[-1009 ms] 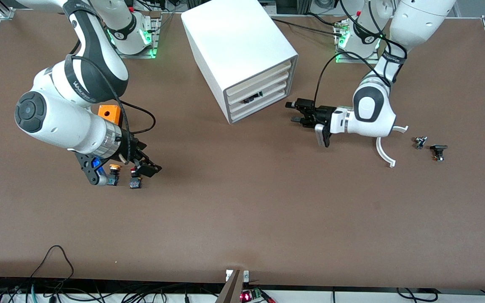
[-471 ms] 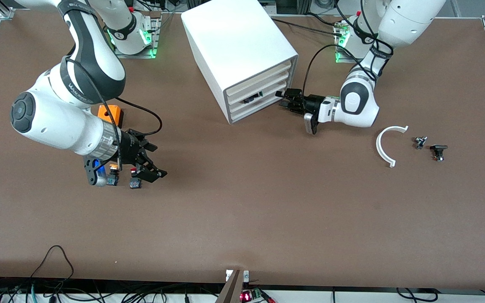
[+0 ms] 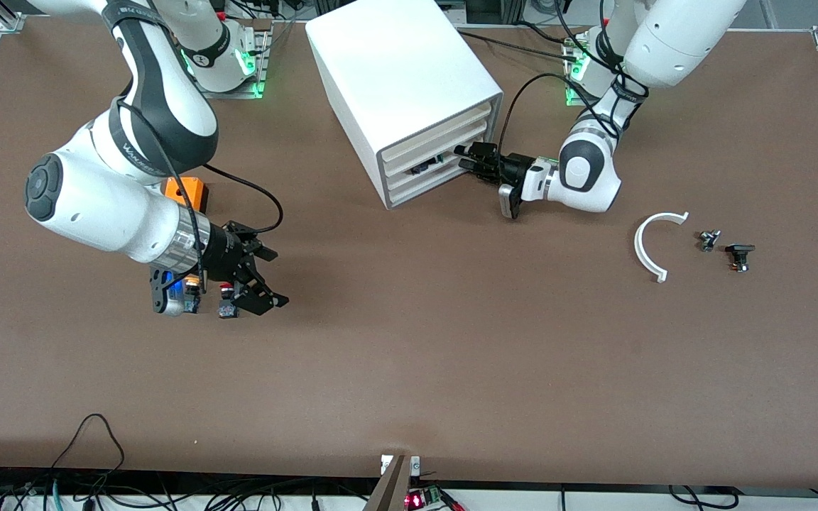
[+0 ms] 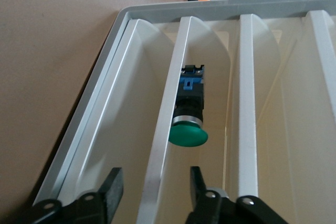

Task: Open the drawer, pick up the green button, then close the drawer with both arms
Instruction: 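Pull the cabinet drawer open with the left gripper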

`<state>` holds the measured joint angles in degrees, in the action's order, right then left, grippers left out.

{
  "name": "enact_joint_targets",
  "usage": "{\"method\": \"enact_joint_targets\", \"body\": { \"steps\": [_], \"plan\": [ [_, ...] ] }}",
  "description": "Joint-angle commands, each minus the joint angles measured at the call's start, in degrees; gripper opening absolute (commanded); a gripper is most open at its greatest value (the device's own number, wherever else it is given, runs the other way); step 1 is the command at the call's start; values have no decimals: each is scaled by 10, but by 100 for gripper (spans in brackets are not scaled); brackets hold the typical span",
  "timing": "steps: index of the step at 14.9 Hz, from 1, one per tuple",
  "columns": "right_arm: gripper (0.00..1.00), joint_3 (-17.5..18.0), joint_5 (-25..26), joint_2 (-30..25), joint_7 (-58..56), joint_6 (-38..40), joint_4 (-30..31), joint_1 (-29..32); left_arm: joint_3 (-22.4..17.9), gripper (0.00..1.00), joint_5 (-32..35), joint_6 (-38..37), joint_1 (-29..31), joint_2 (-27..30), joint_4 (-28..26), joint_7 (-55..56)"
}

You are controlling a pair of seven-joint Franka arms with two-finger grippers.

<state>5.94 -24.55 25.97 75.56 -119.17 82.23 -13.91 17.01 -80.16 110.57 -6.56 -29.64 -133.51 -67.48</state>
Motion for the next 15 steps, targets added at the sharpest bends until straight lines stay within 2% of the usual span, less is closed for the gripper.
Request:
{"method": "enact_joint_targets", "body": {
  "steps": [1, 2, 3, 4, 7, 11, 12, 15],
  "plan": [
    [100, -1, -11, 14, 25, -23, -18, -14, 10, 27, -21, -4, 2, -18, -1, -43],
    [100, -1, -11, 15, 27, -28, -18, -16, 10, 19, -21, -4, 5, -22, -1, -52],
    [100, -1, -11, 15, 27, -29, -18, -16, 10, 6, -21, -4, 8, -22, -1, -53],
    [100, -1, -12, 15, 27, -29, -19, -20, 10, 0, -20, -4, 9, -22, 1, -53],
    [100, -1, -11, 15, 49, -35, -19, -32, 9, 0, -20, -4, 16, -22, 17, -40],
    [100, -2, -3, 15, 81, -41, -19, -73, 0, 0, -9, -4, 35, -31, 75, 14],
    [100, -3, 6, 15, 85, -41, -19, -87, -4, 0, -4, -3, 37, -38, 91, 26],
    [100, -3, 77, 29, 122, -40, -19, -131, -25, 0, 18, -3, 37, -67, 141, 43]
  ]
}}
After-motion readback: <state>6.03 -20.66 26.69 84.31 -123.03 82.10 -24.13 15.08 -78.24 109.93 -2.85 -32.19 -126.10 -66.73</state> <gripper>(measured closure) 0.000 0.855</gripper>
